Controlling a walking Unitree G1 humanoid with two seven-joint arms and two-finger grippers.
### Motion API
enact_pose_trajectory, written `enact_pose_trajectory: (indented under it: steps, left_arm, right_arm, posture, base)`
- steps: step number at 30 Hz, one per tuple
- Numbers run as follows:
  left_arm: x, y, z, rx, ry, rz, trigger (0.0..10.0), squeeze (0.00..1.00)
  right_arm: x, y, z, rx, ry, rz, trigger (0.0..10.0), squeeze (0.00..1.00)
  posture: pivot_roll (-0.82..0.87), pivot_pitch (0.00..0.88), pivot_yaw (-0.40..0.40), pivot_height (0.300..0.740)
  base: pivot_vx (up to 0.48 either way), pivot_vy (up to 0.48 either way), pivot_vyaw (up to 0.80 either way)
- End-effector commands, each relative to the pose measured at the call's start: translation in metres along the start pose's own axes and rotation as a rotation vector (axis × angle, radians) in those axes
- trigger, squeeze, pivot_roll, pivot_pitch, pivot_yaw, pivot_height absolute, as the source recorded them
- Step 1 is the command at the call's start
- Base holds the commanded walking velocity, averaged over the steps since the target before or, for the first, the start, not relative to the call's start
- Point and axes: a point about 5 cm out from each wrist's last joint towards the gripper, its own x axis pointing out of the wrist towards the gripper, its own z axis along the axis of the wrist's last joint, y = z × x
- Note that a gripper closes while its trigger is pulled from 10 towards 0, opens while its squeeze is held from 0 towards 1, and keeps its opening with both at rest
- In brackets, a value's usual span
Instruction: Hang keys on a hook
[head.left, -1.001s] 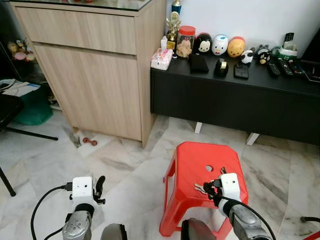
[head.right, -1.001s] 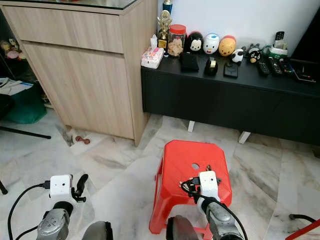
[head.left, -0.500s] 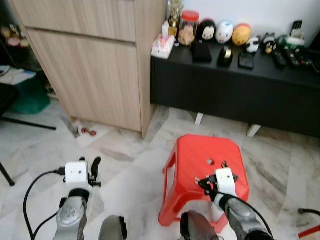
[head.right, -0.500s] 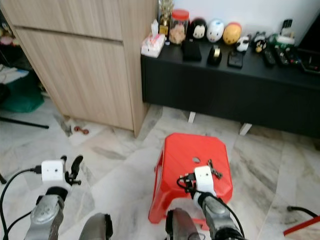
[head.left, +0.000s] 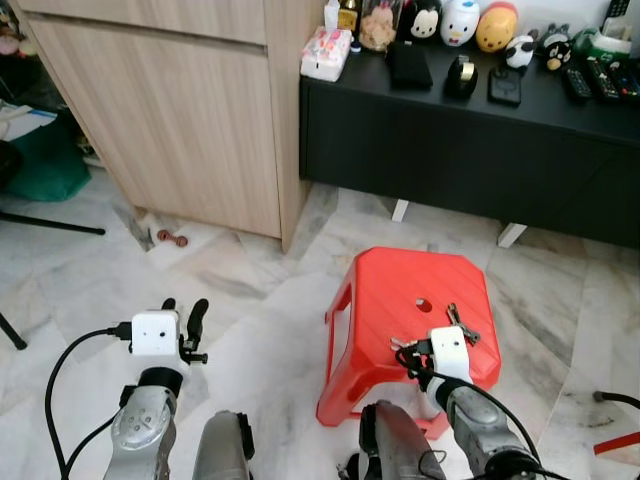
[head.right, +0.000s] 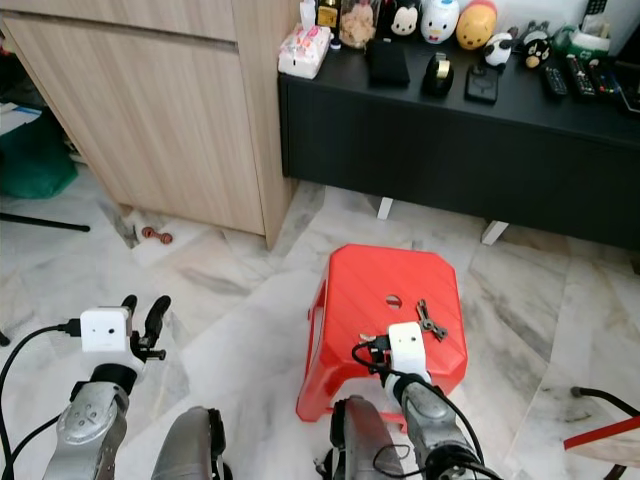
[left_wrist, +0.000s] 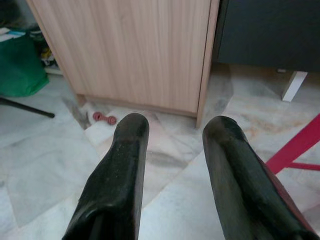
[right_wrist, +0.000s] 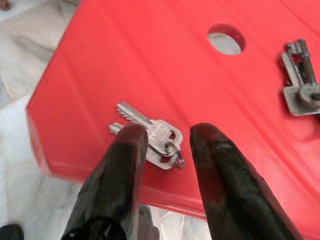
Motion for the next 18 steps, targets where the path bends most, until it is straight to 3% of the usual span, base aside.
enact_pose_trajectory:
  steps: [1,18]
  left_arm:
    - [-0.0046,-0.0027,-0.0033,-0.016,0.025,-0.001,10.0,0.00]
    - [-0.0115,-0.0021,-0.0004,0.015,0.047,-0.016,10.0,0.00]
  right_arm:
    - [-0.0011,-0.0058,-0.0005,0.024,0.000,-0.025,10.0,0.00]
    - [-0.0005,-0.0066,-0.0006,0.060,0.012,-0.029,10.0,0.00]
  posture:
    - [0.03,0.225,-0.098,0.612]
    - [0.03,0.237,-0.089,0.612]
  base:
    - [0.000,0.000,0.00]
    - [0.000,0.000,0.00]
